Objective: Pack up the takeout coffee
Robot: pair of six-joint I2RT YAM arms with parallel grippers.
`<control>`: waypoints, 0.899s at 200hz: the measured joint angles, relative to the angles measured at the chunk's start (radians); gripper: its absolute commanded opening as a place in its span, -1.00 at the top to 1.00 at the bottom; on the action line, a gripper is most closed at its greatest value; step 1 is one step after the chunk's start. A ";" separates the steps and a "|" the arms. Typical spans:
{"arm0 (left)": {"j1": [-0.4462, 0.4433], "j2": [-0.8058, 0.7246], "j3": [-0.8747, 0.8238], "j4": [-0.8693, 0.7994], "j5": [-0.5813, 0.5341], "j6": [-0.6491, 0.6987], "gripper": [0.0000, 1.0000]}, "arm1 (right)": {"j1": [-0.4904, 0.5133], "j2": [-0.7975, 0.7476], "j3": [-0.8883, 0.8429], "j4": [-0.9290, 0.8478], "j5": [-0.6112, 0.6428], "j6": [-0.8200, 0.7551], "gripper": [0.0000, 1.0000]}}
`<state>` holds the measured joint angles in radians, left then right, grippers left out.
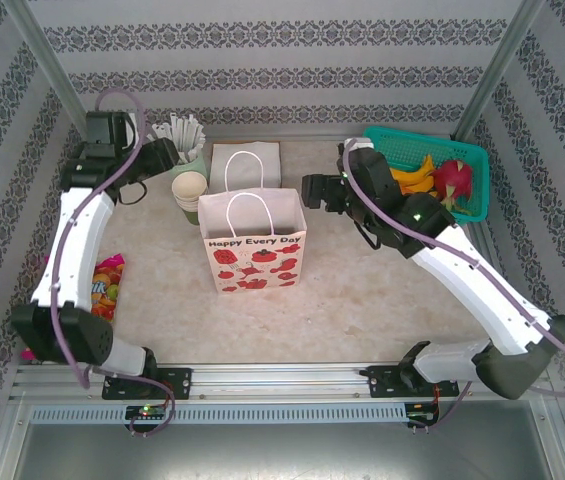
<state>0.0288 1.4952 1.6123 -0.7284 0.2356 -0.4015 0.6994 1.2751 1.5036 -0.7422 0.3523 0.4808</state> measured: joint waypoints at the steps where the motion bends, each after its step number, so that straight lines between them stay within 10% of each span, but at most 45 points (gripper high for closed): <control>1: 0.001 0.008 0.002 0.004 0.000 -0.002 -0.35 | -0.001 -0.003 -0.004 0.005 0.003 -0.001 -0.96; 81: 0.035 0.329 0.201 0.089 0.157 -0.002 -0.03 | -0.004 -0.114 -0.126 0.106 0.063 -0.005 -0.96; 180: 0.058 0.412 0.206 0.101 0.332 0.431 0.18 | -0.004 -0.255 -0.192 0.087 0.131 0.022 -0.96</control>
<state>0.0872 1.9068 1.8179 -0.6270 0.5671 0.0292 0.6956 1.0203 1.3121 -0.6548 0.4835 0.5026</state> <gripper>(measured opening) 0.417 0.980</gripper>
